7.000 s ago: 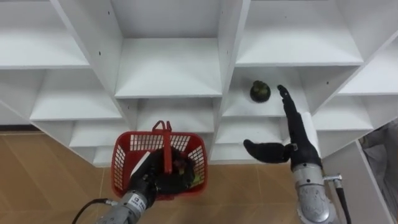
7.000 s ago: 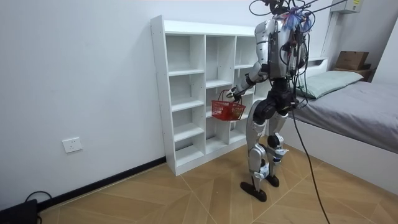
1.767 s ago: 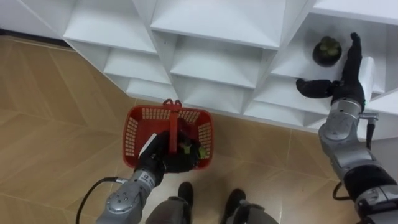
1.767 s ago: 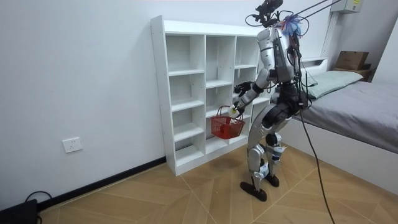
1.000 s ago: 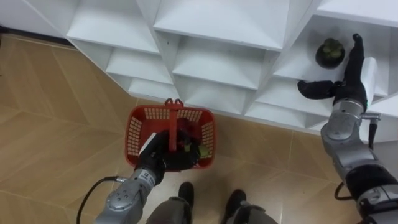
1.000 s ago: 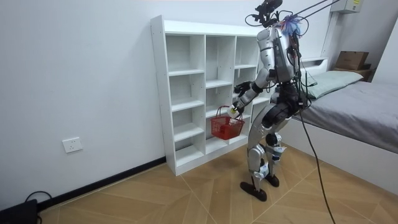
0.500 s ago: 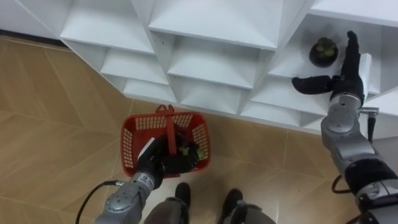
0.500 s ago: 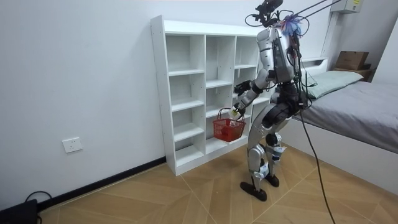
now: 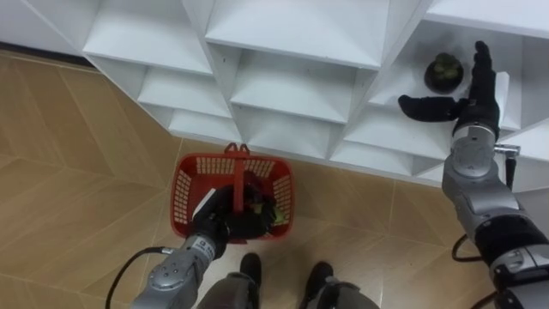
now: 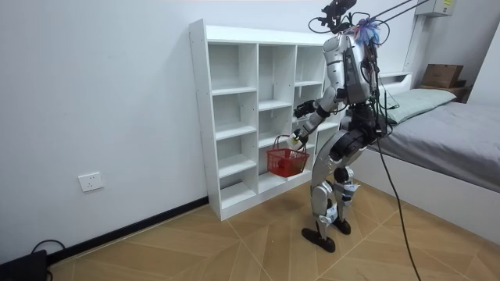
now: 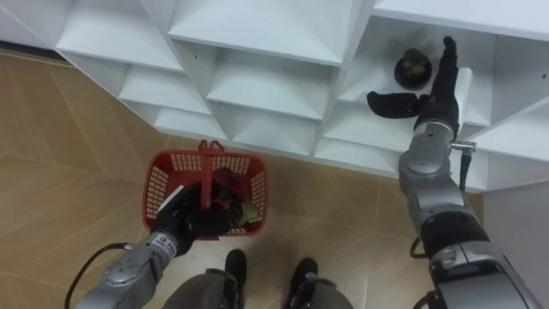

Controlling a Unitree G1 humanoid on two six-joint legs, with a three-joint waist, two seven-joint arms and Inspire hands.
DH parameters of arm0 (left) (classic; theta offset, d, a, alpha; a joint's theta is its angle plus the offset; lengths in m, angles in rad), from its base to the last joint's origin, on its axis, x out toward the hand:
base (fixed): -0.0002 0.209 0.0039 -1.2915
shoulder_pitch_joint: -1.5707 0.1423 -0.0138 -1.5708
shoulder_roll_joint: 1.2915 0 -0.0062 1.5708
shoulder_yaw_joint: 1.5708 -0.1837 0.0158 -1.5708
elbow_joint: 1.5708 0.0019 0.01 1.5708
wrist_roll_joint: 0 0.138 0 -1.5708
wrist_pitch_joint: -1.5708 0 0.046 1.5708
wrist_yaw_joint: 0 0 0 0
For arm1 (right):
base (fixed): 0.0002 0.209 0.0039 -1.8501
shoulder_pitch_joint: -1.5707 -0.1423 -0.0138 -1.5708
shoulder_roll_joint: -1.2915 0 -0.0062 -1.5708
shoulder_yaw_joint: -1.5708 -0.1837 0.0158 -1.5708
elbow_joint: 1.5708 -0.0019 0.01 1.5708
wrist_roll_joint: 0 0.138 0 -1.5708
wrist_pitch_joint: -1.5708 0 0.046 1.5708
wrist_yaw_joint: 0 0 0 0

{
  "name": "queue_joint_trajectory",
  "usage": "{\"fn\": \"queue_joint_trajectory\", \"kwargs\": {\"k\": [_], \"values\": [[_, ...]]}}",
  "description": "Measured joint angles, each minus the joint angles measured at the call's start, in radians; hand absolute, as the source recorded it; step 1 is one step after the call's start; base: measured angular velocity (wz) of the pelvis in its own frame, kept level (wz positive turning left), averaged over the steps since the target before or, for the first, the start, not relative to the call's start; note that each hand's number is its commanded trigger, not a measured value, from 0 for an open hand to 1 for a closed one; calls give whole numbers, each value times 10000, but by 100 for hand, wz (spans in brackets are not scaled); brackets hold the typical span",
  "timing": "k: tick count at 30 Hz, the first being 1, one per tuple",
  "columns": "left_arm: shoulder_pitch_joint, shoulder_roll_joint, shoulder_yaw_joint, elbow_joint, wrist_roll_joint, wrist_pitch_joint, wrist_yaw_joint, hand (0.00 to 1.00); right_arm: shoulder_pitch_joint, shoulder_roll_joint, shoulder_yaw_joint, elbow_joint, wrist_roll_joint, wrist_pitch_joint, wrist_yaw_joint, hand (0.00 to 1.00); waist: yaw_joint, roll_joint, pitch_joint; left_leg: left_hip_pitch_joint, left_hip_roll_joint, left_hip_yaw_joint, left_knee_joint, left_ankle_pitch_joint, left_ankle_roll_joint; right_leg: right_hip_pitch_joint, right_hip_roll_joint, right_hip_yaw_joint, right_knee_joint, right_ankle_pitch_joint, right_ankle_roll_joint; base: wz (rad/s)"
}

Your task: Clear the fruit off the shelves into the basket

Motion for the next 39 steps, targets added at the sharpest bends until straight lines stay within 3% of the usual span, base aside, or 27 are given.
{"fn": "queue_joint_trajectory", "kwargs": {"k": [17, 18, 19, 20, 28, 39], "values": [[-4, 11, -36, 11, 12, 12, 164, 100, 2, 50, 31, 19, -309, 15, 178, 3, 25, 9, -5, -3, 44, -2, 85, 1, 3, 70, 15, -68, -34, 35, -26, 0], [-3, 11, -97, 27, 6, 12, 156, 100, 22, 55, 55, 26, -403, 19, 190, 67, 52, 12, -6, 12, 51, -3, 97, 1, 3, 109, 18, -87, -46, 35, -27, 0], [-7, -4, -161, 26, 6, 12, 150, 100, 23, 51, 153, 26, -417, 19, 181, 67, 111, 12, -6, 21, 51, -3, 89, 1, 3, 117, 22, -86, -54, 37, -23, 0], [-11, -12, -197, 26, 6, 12, 146, 100, 23, 49, 221, 26, -452, 19, 162, 100, 144, 12, -6, 22, 49, -3, 78, 2, 3, 115, 21, -86, -54, 38, -21, 0], [11, -30, -259, 35, 16, 12, 35, 100, 10, -61, 388, 14, -1644, -43, -249, 100, 352, 35, -20, 23, 46, 5, -113, 2, 4, 93, 30, -87, -77, 38, -21, 0], [0, -19, -247, 34, 25, 20, -293, 100, 7, 32, 328, 17, -1775, -62, -350, 100, 430, 43, -24, 8, 65, 6, -41, 6, 5, 196, 23, -235, -208, 28, 1, 2]]}}
